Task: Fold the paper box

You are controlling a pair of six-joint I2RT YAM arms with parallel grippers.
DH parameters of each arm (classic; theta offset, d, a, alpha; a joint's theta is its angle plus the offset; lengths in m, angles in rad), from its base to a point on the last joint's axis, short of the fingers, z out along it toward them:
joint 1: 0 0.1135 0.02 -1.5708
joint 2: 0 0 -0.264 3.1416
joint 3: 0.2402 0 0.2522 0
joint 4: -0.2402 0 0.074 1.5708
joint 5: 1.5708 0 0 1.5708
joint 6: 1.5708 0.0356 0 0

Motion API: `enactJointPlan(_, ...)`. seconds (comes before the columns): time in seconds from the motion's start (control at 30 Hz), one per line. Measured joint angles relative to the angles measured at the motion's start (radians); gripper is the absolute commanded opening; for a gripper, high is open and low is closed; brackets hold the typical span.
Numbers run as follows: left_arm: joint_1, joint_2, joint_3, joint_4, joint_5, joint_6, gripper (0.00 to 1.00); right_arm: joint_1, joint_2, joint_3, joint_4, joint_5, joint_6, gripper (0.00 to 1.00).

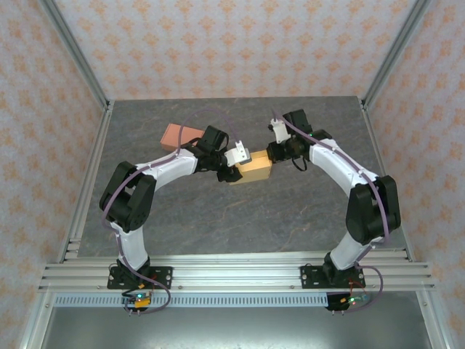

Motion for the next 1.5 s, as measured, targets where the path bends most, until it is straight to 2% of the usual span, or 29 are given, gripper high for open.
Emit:
enactJointPlan(0.43,0.000,0.002,0.000,0.000,-0.026,-0.023,0.45,0.030,-0.027,-0.083,0.141,0.056,0.214,0.00)
enactJointPlan(0.83,0.010,-0.008,-0.035,0.068,-0.037,-0.064,0.54,0.052,-0.151,-0.316,0.392,0.111,0.278,0.00)
enactJointPlan(1.0,0.024,-0.092,-0.148,0.170,-0.050,-0.150,0.63,0.056,-0.177,-0.365,0.446,0.135,0.308,0.00)
enactJointPlan(1.17,0.035,-0.272,-0.280,0.283,-0.115,-0.252,0.73,0.077,-0.179,-0.371,0.460,0.187,0.355,0.00)
enactJointPlan(1.3,0.041,-0.389,-0.367,0.385,-0.196,-0.343,0.72,0.087,-0.179,-0.371,0.460,0.221,0.393,0.00)
enactJointPlan(1.5,0.076,-0.430,-0.463,0.515,-0.244,-0.509,0.58,0.087,-0.179,-0.366,0.444,0.262,0.423,0.00)
